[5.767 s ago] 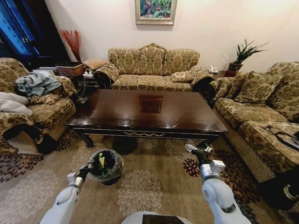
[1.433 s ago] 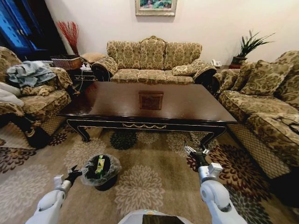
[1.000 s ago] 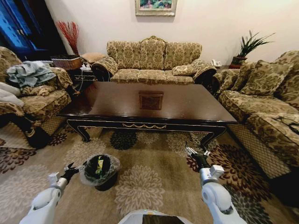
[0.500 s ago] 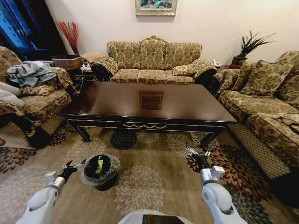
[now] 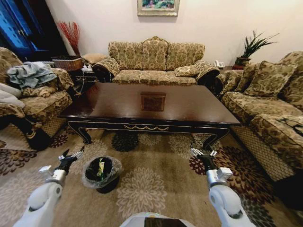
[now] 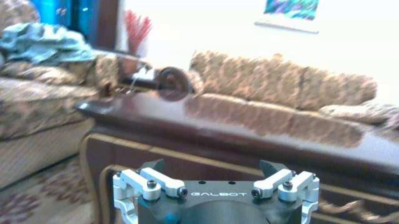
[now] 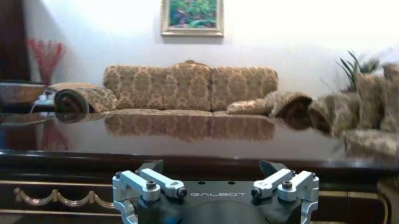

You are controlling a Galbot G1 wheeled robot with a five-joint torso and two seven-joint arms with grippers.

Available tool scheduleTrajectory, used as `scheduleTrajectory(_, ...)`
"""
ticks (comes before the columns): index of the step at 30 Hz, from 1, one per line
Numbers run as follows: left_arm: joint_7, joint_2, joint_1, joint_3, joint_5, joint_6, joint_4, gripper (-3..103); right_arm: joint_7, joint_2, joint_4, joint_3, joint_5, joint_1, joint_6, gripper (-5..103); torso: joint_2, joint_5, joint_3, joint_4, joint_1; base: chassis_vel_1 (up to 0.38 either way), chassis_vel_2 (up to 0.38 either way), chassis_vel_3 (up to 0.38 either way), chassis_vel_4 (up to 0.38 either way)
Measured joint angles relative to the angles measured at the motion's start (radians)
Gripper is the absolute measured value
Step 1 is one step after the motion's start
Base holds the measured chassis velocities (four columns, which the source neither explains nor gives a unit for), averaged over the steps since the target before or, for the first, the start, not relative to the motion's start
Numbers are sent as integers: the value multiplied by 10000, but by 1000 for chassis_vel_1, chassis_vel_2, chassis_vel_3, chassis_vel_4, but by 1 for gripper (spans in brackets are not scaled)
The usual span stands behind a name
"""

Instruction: Move to the front of the table and place the trash on the table into the trash bin.

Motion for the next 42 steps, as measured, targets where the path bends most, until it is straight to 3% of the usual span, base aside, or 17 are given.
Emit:
scheduleTrajectory(4,-239,-537,834,46,361,-13,-1366,100,-169,269,758,67,-615,-466,-95,100,1,-3,0,4,0,0,0,0,0)
scheduleTrajectory(8,-108,-1246,1066,381,1137,-72,-1681,100,-257,381,1456,87,-729,-1094,-437,100,1,-14,0,3,0,0,0,0,0)
scheduleTrajectory(14,-42,-1908,1054,599,1507,34,-1967,100,-76,487,2002,-149,-817,-1325,-950,100,0,-6,2,1,2,0,0,0,0)
scheduleTrajectory(16,25,-2097,1084,680,1835,-281,-1922,100,299,448,2226,-514,-896,-1286,-1278,100,0,-8,2,1,2,0,0,0,0)
scheduleTrajectory(22,59,-2274,1229,954,2167,-894,-1767,100,601,289,2279,-1114,-1241,-1204,-1425,100,1,-8,2,3,1,50,-42,-40,41)
scheduleTrajectory(42,341,-2390,1142,1123,2256,-656,-1901,100,875,545,2235,-1188,-1561,-1653,-1111,100,1,-7,2,2,0,97,-101,-104,101)
